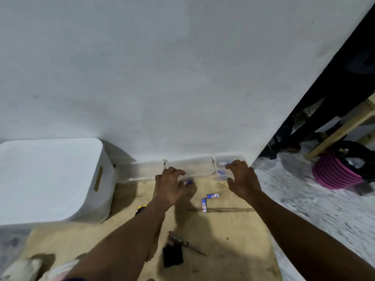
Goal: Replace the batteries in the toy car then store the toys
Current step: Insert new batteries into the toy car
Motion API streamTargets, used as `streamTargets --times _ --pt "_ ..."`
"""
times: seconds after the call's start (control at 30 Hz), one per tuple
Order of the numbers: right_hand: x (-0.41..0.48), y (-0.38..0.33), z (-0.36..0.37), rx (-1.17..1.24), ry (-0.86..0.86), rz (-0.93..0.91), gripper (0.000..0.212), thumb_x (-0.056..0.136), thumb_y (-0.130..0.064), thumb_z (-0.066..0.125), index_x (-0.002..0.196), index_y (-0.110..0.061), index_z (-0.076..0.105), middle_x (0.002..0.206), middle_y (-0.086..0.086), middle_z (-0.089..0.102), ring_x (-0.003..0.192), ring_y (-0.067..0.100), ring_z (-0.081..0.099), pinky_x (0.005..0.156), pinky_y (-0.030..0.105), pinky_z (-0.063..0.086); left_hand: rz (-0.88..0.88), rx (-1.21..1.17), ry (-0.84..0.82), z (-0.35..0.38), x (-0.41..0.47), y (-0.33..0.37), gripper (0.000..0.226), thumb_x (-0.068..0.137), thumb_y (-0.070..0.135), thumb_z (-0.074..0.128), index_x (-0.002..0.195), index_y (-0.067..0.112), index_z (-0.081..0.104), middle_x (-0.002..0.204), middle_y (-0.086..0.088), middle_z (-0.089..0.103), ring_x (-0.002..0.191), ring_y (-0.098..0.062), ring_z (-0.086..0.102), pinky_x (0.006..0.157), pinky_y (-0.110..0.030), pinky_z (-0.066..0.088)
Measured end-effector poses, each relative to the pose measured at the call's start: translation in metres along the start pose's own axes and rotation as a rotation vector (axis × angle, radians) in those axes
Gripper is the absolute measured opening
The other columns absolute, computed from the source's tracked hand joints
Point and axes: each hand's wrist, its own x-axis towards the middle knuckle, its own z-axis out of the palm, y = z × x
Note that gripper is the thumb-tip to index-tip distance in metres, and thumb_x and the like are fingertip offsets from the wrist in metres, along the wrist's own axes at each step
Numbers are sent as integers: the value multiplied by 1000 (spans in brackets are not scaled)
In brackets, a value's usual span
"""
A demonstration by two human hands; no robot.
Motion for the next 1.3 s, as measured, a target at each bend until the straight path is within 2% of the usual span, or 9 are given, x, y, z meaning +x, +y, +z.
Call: streamTargets --times 0.23,0.43,0.6,0.73,0.8,0.9,1.03,1.17,1.3 --pt "-53 -49 3 63 139 -99 43 64 -3 83 103 -12 71 100 6 70 85 27 67 64 34 52 -115 -99 15 -40 -59 -80 32 84 12 62 114 18 70 117 -3 65 109 -24 60 93 -35 49" --pt "-93 -96 15 113 43 1 38 76 -7 74 112 -15 68 106 4 67 96 28 64 70 37 54 -232 -218 -138 -47 -105 -119 30 90 20 59 115 7 69 120 -8 66 117 -27 58 98 -33 46" --pt "-110 -134 21 162 34 64 33 78 -9 70 110 -18 67 103 2 64 96 26 63 71 37 54 -495 -493 -260 -32 -124 -145 11 85 36 69 95 30 68 109 -1 71 106 -21 64 97 -32 49" --pt "-113 -142 27 205 4 141 33 80 -11 67 112 -19 67 113 1 63 104 23 62 80 35 51 -569 -681 -347 -18 -129 -154 39 81 40 76 114 21 70 114 -3 71 106 -23 66 102 -38 49" --pt "-111 -138 30 226 -16 194 31 81 -13 69 111 -19 68 117 2 63 104 24 64 83 34 52 -570 -748 -375 -18 -131 -147 30 83 33 76 109 19 71 109 -6 73 103 -26 68 100 -40 51" --pt "-105 -128 36 246 2 271 27 82 -16 72 109 -17 69 115 3 66 101 27 65 83 34 51 -569 -780 -355 -13 -130 -141 13 86 19 75 98 21 71 106 -9 74 100 -27 69 98 -40 52" --pt "-87 -117 43 240 -92 336 30 82 -24 73 111 -18 67 111 5 67 103 26 63 85 35 52 -553 -794 -341 -7 -127 -142 15 88 8 71 92 23 71 103 -8 74 101 -28 69 99 -41 52" --pt "-70 -120 53 243 -162 360 14 81 -19 70 93 -18 63 92 6 67 87 26 64 70 31 50 -578 -835 -252 -7 -122 -143 12 91 11 68 101 16 71 105 -9 73 99 -28 69 94 -39 54" --pt "-60 -124 63 216 -183 360 16 82 -15 66 94 -16 56 91 7 63 85 26 61 66 29 44 -610 -922 -178 -14 -107 -137 17 93 12 66 110 10 67 106 -14 71 100 -32 68 94 -44 55"
